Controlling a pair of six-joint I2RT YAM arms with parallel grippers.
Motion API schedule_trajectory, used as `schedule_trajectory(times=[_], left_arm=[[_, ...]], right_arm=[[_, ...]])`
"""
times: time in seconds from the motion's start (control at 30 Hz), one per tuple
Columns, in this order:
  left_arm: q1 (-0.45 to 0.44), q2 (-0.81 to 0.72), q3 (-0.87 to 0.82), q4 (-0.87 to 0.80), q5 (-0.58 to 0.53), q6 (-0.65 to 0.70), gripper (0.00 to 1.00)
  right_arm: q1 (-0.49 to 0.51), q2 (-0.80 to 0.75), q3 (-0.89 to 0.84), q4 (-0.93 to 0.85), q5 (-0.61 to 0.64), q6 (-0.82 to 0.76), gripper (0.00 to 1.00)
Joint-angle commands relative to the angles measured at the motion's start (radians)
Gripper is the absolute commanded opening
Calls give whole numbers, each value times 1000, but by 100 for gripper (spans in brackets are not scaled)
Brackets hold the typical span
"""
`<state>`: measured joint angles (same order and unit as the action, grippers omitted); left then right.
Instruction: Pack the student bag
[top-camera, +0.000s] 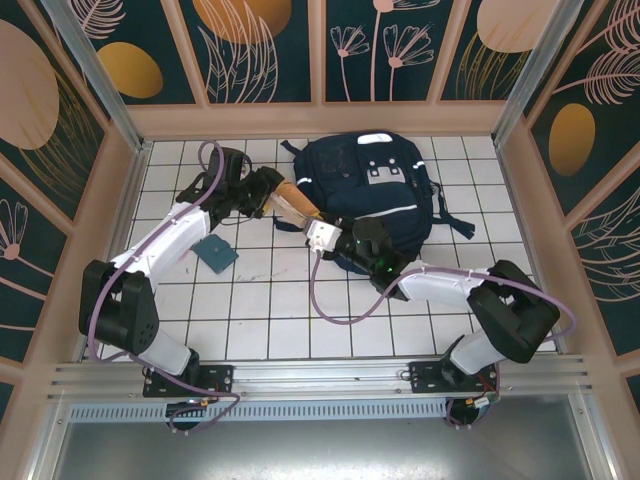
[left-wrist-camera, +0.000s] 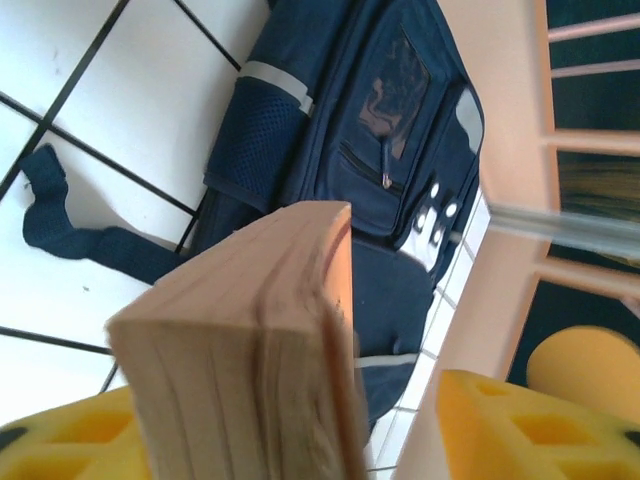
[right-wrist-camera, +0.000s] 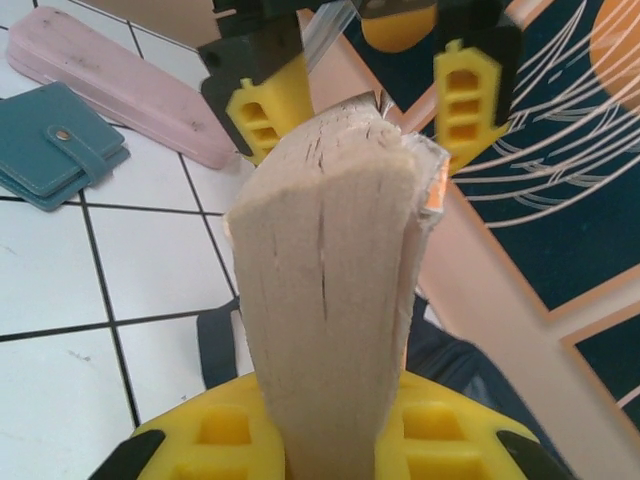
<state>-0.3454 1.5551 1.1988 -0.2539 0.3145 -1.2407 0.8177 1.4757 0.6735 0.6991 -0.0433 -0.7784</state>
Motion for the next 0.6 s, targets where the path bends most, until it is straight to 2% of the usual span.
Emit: schedule_trajectory(times=[0.0,0.13,0.37,0.57], left_arm=[[0,-30,6,23,0,56,76],[0,-88,-45,107,-8,132,88],[-8,-164,-135,218,29,214,95],[-126,-170,-114,186,-43,359,96]], right_arm=[[-28,-107,11,-43,-29,129,5],[-111,-203,3,-153,-102,347,1],[-288,-321,24,-337,-220,738,0],[-388,-378,78,-537,-179,979,0]])
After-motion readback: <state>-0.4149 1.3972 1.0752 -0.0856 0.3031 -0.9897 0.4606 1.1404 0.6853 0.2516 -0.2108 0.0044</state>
